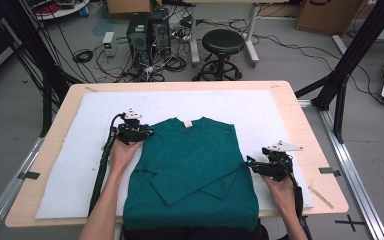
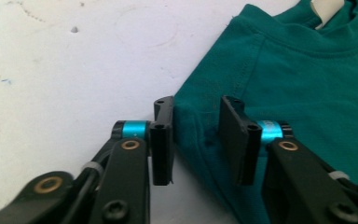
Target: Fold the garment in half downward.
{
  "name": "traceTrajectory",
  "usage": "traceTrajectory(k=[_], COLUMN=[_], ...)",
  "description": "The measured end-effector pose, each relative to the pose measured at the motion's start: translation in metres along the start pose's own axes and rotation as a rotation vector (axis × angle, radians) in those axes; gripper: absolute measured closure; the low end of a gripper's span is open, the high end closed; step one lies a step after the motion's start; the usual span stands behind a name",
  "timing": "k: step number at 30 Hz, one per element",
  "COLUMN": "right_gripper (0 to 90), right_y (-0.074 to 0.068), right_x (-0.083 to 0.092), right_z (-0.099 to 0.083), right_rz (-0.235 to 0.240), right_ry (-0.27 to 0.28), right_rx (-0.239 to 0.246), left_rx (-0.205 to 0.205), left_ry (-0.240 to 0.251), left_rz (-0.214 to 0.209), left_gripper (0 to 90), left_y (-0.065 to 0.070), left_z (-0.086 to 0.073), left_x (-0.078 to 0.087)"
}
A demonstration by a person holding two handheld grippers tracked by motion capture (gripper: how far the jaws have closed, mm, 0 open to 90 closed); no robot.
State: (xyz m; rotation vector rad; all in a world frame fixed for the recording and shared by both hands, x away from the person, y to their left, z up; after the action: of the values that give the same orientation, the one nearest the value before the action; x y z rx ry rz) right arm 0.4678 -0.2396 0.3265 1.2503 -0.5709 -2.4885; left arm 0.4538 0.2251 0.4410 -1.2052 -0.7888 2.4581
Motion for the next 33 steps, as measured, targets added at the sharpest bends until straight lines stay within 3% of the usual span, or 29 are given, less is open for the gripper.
traceTrajectory(k=[5, 11, 15, 18, 23, 27, 33], right_gripper=[27.8, 27.2, 25.8, 26.4, 28.0, 30.5, 35.8], right_y=[0.000, -0.003, -0.004, -0.007, -0.005, -0.005, -0.002], right_x=[0.000, -0.002, -0.006, -0.015, -0.036, -0.051, -0.082], right_z=[0.000, 0.001, 0.008, 0.022, 0.054, 0.077, 0.092], right_rz=[-0.001, -0.021, 0.021, 0.039, 0.053, 0.029, 0.026], right_ry=[-0.001, -0.022, -0.018, -0.033, -0.077, -0.092, -0.148], right_rx=[0.002, 0.031, 0.008, 0.029, 0.018, 0.022, 0.011], left_rx=[-0.010, -0.011, -0.010, -0.011, -0.012, -0.011, -0.010], left_ry=[-0.004, -0.005, -0.004, -0.003, -0.008, -0.006, -0.006], left_rz=[-0.004, 0.000, 0.000, 0.001, 0.000, 0.000, 0.004], left_gripper=[81.6, 84.4, 84.3, 84.3, 84.5, 84.5, 84.3], left_y=[0.000, 0.001, 0.001, 0.001, 0.000, 0.000, 0.000], left_z=[0.000, 0.000, 0.000, 0.000, 0.000, 0.000, 0.000], left_x=[0.000, 0.000, 0.000, 0.000, 0.000, 0.000, 0.000])
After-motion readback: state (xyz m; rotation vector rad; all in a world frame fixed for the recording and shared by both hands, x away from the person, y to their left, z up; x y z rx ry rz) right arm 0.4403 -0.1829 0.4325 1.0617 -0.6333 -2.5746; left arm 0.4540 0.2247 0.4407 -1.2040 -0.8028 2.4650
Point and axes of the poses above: each handheld gripper's, and its own axes: x roughly backward along the jaws, z roughly out of its top, y roughly to its right, the point moved 2 cm from there along -x, roughly forward along the jaws, and after that the axes turned 2 degrees about y, right-handed, at the moved point
